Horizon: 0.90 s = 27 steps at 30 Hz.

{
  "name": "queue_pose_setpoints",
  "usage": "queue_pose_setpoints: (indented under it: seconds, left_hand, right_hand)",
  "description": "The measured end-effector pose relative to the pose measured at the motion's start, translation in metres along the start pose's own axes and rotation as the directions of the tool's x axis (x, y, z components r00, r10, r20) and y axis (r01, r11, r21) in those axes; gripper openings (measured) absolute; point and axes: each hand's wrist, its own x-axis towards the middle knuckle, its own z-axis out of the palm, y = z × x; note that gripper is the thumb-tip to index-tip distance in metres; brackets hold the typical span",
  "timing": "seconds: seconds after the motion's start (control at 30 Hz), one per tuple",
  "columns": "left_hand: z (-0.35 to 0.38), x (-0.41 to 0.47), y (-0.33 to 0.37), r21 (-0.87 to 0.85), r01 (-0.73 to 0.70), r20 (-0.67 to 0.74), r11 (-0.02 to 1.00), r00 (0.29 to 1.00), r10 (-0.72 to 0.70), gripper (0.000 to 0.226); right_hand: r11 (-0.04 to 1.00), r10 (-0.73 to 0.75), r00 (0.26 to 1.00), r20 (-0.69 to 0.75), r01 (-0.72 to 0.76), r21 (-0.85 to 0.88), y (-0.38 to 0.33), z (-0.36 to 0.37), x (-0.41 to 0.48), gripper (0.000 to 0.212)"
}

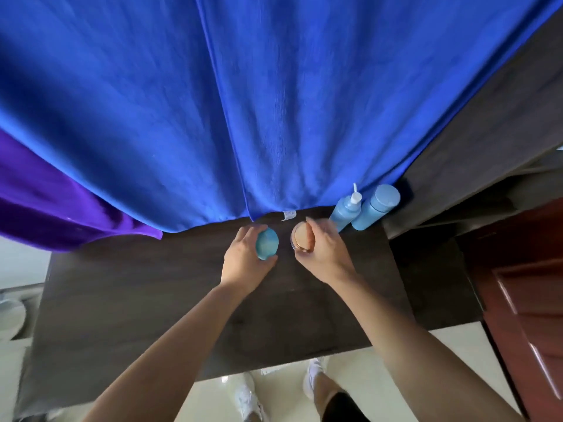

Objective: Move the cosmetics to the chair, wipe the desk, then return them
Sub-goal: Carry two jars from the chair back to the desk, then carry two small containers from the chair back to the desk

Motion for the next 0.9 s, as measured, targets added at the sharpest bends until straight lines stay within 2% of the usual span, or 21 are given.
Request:
queue_pose_setpoints:
  seconds: [0.13, 0.3, 0.4, 0.5, 0.6, 0.7, 0.8, 0.9]
  left_hand:
    - [0.023, 0.021, -0.006, 0.026, 0.055, 0.039, 0.998, 0.998, -0.056, 0.065]
    - [0.034, 0.029, -0.006, 0.025, 0.017, 0.043, 1.0, 0.999, -0.018, 0.064]
    - [0.026, 0.024, 0.001, 0.089, -0.034, 0.075, 0.995, 0.997, 0.027, 0.07]
    - [0.005, 0.008, 0.015, 0.17, -0.13, 0.018, 0.977, 0.992, 0.128, 0.067]
    - [-0.025, -0.019, 0.036, 0.184, -0.2, -0.094, 0.962, 0.971, 0.22, 0.058]
    - [-0.052, -0.045, 0.054, 0.243, -0.312, -0.154, 0.918, 0.922, 0.354, 0.062]
    - [-0.068, -0.064, 0.071, 0.307, -0.44, -0.121, 0.844, 0.862, 0.493, 0.064]
    - [-0.062, -0.086, 0.094, 0.28, -0.559, -0.047, 0.781, 0.804, 0.593, 0.066]
  right_hand:
    - [0.998, -0.045, 0.999, 0.031, 0.046, -0.034, 0.011, 0.013, 0.024, 0.069]
    - [0.995, -0.039, 0.996, 0.077, 0.046, -0.089, 0.018, 0.016, 0.033, 0.072]
    - [0.993, -0.055, 0.992, 0.111, 0.065, -0.094, 0.013, 0.007, 0.023, 0.076]
    - [0.993, -0.114, 0.993, -0.01, 0.113, -0.038, 0.0, -0.013, -0.001, 0.061]
    - [0.989, -0.147, 0.967, -0.209, 0.148, -0.013, -0.017, -0.032, -0.036, 0.044]
    - [0.978, -0.206, 0.9, -0.384, 0.18, -0.104, -0.028, -0.049, -0.073, 0.046]
    - [0.971, -0.169, 0.843, -0.511, 0.055, -0.232, -0.029, -0.06, -0.126, 0.059]
    - [0.969, 0.01, 0.75, -0.662, -0.171, -0.179, -0.022, -0.059, -0.194, 0.065]
